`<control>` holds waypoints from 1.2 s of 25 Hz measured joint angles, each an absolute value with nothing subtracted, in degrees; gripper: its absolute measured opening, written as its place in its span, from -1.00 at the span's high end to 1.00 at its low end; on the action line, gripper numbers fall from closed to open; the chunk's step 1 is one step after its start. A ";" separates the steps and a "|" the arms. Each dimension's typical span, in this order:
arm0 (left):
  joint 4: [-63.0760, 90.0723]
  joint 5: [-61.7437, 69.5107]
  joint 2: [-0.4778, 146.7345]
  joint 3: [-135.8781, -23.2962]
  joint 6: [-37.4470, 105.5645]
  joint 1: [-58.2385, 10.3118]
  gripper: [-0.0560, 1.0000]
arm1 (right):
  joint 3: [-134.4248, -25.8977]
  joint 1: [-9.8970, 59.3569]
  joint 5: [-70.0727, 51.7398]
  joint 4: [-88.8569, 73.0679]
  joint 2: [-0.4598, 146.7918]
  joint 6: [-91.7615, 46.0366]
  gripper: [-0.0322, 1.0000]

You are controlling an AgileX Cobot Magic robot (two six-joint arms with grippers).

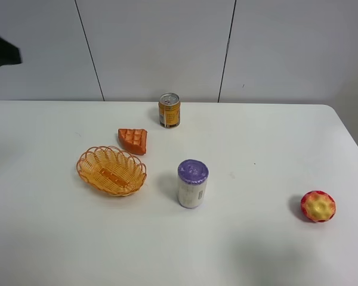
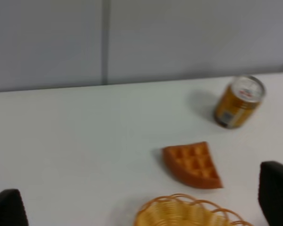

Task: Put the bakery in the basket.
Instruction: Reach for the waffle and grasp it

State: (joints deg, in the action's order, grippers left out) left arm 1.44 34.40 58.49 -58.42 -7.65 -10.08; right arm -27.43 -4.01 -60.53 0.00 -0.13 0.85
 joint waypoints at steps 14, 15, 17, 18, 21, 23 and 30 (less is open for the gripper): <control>1.83 38.31 101.80 -78.74 -7.02 -25.81 -0.99 | -27.43 -4.01 -60.53 0.00 -0.13 0.85 -0.98; 1.99 38.22 103.24 -79.33 -7.02 -25.88 -0.99 | -27.43 -4.01 -60.53 0.00 -0.13 0.85 -0.98; 2.69 38.01 106.10 -80.53 -7.02 -25.88 -0.99 | -27.43 -4.01 -60.53 0.00 -0.13 0.85 -0.98; 3.26 37.72 107.61 -81.21 -7.02 -25.88 -0.99 | -27.43 -4.01 -60.53 0.00 -0.13 0.85 -0.98; 5.41 37.50 111.76 -83.29 -7.02 -25.88 -0.99 | -27.43 -4.01 -60.53 0.00 -0.13 0.85 -0.98; 6.26 37.60 114.70 -84.80 -7.27 -25.88 -0.99 | -27.43 -4.01 -60.53 0.00 -0.13 0.85 -0.98; 2.55 40.14 121.93 -90.90 -10.25 -25.88 -0.99 | -27.43 -4.01 -60.53 0.00 -0.13 0.85 -0.98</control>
State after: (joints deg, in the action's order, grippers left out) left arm 2.55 40.14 121.93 -90.90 -10.25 -25.88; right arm -27.43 -4.01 -60.53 0.00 -0.13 0.85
